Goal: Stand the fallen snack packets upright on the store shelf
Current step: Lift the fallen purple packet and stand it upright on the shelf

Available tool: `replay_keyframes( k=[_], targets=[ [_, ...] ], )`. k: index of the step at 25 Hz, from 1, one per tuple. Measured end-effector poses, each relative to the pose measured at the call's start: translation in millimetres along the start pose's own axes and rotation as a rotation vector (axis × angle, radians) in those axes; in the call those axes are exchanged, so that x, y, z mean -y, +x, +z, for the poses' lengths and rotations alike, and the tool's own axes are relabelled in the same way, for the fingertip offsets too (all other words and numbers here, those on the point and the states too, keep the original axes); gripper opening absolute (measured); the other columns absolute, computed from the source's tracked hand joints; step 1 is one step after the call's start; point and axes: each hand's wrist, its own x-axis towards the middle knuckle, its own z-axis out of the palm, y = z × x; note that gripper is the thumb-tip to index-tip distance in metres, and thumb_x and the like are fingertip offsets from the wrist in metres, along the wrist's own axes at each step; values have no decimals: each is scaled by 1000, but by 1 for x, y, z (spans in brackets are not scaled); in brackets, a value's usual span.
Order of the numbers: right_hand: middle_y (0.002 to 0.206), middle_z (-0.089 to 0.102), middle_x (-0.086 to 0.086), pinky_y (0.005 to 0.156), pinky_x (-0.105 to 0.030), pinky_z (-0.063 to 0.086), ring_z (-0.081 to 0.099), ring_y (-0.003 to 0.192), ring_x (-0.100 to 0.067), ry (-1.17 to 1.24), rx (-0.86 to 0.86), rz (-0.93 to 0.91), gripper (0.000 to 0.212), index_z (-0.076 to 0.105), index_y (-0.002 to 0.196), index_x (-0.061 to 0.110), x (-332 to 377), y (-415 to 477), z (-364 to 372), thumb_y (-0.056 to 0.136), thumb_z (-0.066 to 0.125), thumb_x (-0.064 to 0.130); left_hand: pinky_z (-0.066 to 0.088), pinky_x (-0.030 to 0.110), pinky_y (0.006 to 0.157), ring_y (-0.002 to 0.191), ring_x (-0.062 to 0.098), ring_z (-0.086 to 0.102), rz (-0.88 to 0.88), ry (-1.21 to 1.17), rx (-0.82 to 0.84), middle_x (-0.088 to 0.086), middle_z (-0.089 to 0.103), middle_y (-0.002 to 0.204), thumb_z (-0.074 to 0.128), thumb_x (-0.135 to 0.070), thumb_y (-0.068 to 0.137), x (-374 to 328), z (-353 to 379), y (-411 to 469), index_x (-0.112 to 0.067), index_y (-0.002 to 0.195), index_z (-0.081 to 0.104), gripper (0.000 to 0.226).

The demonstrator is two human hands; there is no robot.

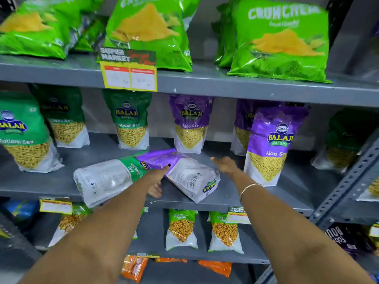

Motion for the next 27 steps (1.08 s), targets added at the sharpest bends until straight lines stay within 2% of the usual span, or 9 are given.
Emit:
replay_keyframes(
  k=[4,7,9,12,16,18,22,24,27],
  targets=[
    [118,60,-9,69,-25,49,63,88,-22,184,298,62,67,53,129,0,-1,24,7,82,61,47,38,48,104,130,45,43,-35,-400,154,34,39,141,45,-60,83,-6,16,13,5,142,26,90],
    [120,66,-14,90,-32,52,65,97,-25,235,462,72,65,62,120,3,-2,36,12,69,76,41,39,45,102,114,39,54,-37,-511,188,24,57,111,50,-56,83,-10,21,19,3,118,49,68],
    [107,72,-13,97,-38,50,66,97,-26,226,499,54,71,70,103,6,-2,45,11,48,86,46,36,45,108,86,30,57,-39,-477,194,15,56,90,50,-50,85,-12,19,18,-1,92,56,50],
    [63,65,-4,72,-30,46,58,62,-19,149,551,80,39,67,61,13,9,38,2,46,89,42,34,48,110,77,24,56,-45,-392,203,10,58,84,54,-44,86,-15,10,13,-7,77,55,38],
    [64,49,2,68,-33,41,44,61,-10,-18,550,100,27,56,75,13,37,7,-12,73,76,31,42,51,98,77,24,58,9,-294,173,8,61,84,65,-34,81,-28,-12,-4,-10,80,58,26],
    [66,42,3,63,-33,40,40,63,-10,-50,541,68,26,51,69,15,49,-3,-19,75,74,27,45,49,93,79,22,58,72,-244,151,6,62,88,67,-31,80,-37,-22,-7,-11,87,58,23],
    [73,55,3,48,-24,41,48,66,-8,133,394,-32,22,54,74,15,54,-14,-24,74,76,13,47,46,87,116,27,54,293,-174,57,8,58,126,73,-23,77,-59,-30,-5,-12,113,57,41],
    [88,66,-5,55,-18,53,58,74,-9,304,304,-89,30,55,79,14,44,-6,-13,67,81,5,48,44,88,116,26,54,405,-135,2,9,60,124,75,-17,74,-69,-26,-5,-6,122,56,53],
    [113,64,-17,90,-47,54,62,103,-28,343,65,-115,99,56,105,7,7,36,20,20,93,42,51,32,74,99,21,59,538,-57,-41,8,66,107,82,-14,64,-80,-15,5,-3,115,62,56]
  ],
)
